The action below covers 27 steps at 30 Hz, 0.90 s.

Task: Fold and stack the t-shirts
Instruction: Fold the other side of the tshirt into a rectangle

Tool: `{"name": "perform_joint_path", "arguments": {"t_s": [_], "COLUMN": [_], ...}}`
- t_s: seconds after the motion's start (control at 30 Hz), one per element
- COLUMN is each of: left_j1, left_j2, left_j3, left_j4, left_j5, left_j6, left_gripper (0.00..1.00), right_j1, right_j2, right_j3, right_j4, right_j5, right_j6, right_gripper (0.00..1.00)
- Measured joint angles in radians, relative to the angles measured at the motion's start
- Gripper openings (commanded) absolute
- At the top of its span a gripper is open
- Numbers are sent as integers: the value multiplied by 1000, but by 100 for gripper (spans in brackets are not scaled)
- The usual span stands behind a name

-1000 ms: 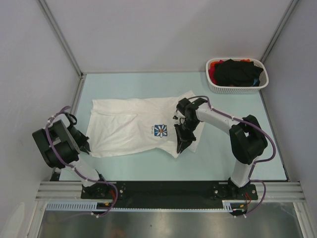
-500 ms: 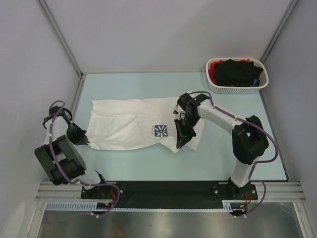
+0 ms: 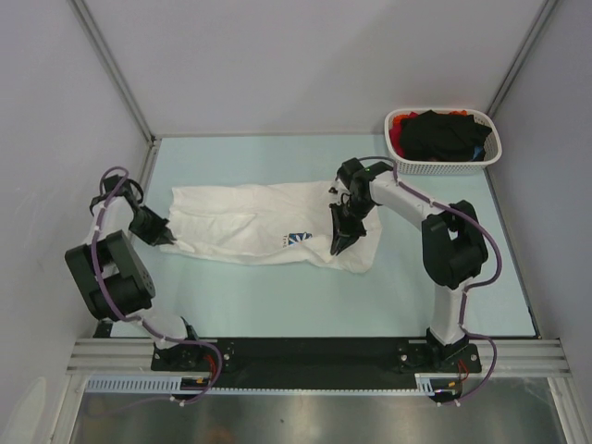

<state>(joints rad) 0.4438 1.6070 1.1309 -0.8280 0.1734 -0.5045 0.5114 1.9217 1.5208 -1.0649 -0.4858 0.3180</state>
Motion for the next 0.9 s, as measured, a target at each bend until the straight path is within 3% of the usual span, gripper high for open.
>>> {"name": "perform_joint_path", "arguments": {"t_s": [0.3,0.33,0.37,0.43,0.47,0.73,0.8,0.83,0.87,0.9], "left_j1": [-45,-46,-47,-48,-48,-48,-48,-48,-48,-48], "left_j2": [178,202,220,271,288,341,341,341,341,341], "left_j3": [194,216,231,267,276,302,310,317,321,325], "left_j4": [8,3,-2,-19,-24,-56,-57,-57,-54,-52], "left_j5": [17,17,17,14,13,5,5,5,6,7], "left_j6": [-47,-49,-50,-49,-47,-64,-64,-63,-64,-66], "left_gripper": [0,9,47,78,99,100,90,82,48,26], "right_j1": [-51,-56,-59,-65,-66,-71,-72,-72,-72,-73], "right_j2": [137,156,169,201,211,249,249,249,249,249], "right_j3": [163,184,198,232,239,268,274,277,280,283], "right_j4": [45,48,51,54,56,53,53,53,53,53], "right_j5": [18,18,17,16,14,15,16,16,16,17], "right_j6": [-5,-5,-5,-5,-5,-5,-4,-3,-2,0], "right_gripper": [0,0,0,0,0,0,0,0,0,0]}}
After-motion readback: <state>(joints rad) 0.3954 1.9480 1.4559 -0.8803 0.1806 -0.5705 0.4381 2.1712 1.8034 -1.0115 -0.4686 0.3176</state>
